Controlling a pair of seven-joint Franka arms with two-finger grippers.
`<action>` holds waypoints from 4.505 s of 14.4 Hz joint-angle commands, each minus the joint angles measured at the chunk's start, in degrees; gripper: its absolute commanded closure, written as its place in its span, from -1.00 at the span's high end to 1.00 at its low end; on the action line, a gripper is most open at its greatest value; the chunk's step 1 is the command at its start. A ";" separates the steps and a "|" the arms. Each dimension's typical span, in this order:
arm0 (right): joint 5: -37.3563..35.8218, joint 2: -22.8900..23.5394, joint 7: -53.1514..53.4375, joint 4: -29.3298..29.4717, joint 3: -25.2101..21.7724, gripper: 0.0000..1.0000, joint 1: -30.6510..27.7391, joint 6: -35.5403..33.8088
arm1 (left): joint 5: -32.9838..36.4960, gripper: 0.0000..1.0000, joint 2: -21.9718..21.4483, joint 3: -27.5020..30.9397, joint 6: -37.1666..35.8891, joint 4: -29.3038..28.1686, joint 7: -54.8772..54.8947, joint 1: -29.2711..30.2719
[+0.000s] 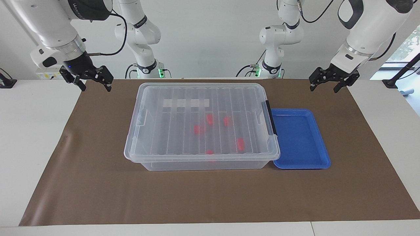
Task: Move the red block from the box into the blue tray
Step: 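Reach the right gripper to the edge of the clear lid, then slide the clear lid away from the blue tray with the right gripper, then reach the left gripper into the open box toward a red block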
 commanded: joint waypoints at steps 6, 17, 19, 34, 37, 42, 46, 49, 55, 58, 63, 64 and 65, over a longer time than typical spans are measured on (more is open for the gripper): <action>0.66 -4.07 1.95 -10.61 0.55 1.00 1.32 12.32 | 0.81 1.00 -0.11 -0.20 -0.24 -0.19 0.30 0.43; 0.66 2.68 10.41 -18.98 0.55 1.00 7.14 28.69 | 0.81 1.00 -0.20 -0.20 -0.24 -0.10 0.30 0.43; 0.66 2.68 8.75 -19.96 0.55 1.00 6.35 29.05 | 0.81 1.00 -0.20 -0.11 -0.24 -0.19 0.30 0.43; 0.48 1.19 -5.93 -26.29 0.46 1.00 -1.55 34.15 | 0.81 1.00 -0.20 -0.20 -0.24 -0.10 0.30 0.43; 0.13 1.45 -10.23 -25.94 0.37 1.00 -4.19 34.23 | 0.81 1.00 -0.20 -0.20 -0.24 -0.10 0.30 0.43; -0.31 1.63 -14.37 -25.41 0.37 1.00 -6.66 35.02 | 0.81 1.00 -0.11 -0.20 -0.24 -0.10 0.30 0.35; -0.48 2.24 -18.58 -23.74 0.28 1.00 -9.47 34.23 | 0.81 1.00 -0.20 -0.20 -0.24 -0.19 0.30 0.43; -0.75 2.68 -21.93 -22.95 0.28 1.00 -11.57 34.23 | 0.81 1.00 -0.20 -0.11 -0.24 -0.10 0.30 0.43; -1.63 2.77 -26.32 -22.69 0.28 1.00 -14.74 34.67 | 0.81 1.00 -0.20 -0.37 -0.50 -0.10 0.21 -0.44; -1.98 2.77 -28.26 -22.51 0.28 1.00 -16.06 34.94 | 0.81 1.00 -0.11 -0.46 0.11 -0.10 -0.05 -0.45; -2.68 3.21 -29.84 -21.98 0.28 1.00 -17.03 35.02 | 0.81 1.00 0.16 -0.64 4.23 -0.19 -2.50 -3.51; -2.68 3.21 -29.85 -21.98 0.20 1.00 -17.12 35.02 | 0.81 1.00 0.24 -0.64 4.85 -0.19 -4.43 -4.83; -2.68 3.21 -29.85 -21.98 0.11 1.00 -17.12 35.11 | 0.81 1.00 0.50 -0.64 5.46 -0.19 -6.97 -6.15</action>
